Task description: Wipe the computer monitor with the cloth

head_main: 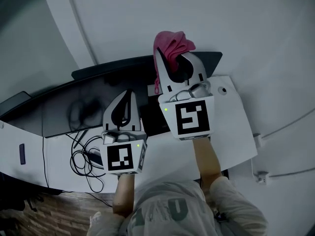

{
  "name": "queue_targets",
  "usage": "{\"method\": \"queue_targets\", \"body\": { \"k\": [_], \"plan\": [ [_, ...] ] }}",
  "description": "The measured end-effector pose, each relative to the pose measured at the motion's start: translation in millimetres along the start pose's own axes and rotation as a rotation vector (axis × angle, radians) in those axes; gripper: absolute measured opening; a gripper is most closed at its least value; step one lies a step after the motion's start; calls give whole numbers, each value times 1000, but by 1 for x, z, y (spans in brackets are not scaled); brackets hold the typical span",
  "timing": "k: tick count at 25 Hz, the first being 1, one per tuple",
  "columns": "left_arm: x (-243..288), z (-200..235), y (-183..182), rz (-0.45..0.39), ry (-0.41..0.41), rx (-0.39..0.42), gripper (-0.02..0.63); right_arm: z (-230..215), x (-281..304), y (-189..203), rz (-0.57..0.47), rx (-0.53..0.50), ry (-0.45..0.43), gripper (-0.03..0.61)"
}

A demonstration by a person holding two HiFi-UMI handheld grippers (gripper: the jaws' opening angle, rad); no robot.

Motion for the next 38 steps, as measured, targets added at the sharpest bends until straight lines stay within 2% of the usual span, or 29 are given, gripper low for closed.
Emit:
{"method": "queue_targets", "body": {
  "k": [2, 6, 13, 20, 27, 38],
  "plan": [
    [2, 0, 2, 5, -1, 1, 15, 10, -2, 7, 18, -18, -37, 57],
    [1, 0, 4, 15, 2, 8, 15, 28, -5, 16, -5, 42, -108, 57],
    [-2, -1, 8, 29, 1, 2, 15, 36, -12, 24, -23, 153, -129, 57],
    [0, -6, 17, 49, 9, -9, 15, 40, -18, 33, -8, 127, -130, 57],
    [3, -7, 36, 83, 22, -29, 15, 52, -25, 62, 107, 13, -133, 57],
    [-5, -9, 65, 57, 30, -74, 15, 73, -39, 134, 261, 47, -183, 57]
  ]
}}
Point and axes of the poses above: the fingertips, and each gripper's own axes: x forward along the fingers, z to its left, y out of its underside, the point moved 2 cm from there along -x, backward along the fingers, and after that the axes turned 11 degrees about x, right-handed, at the moved point
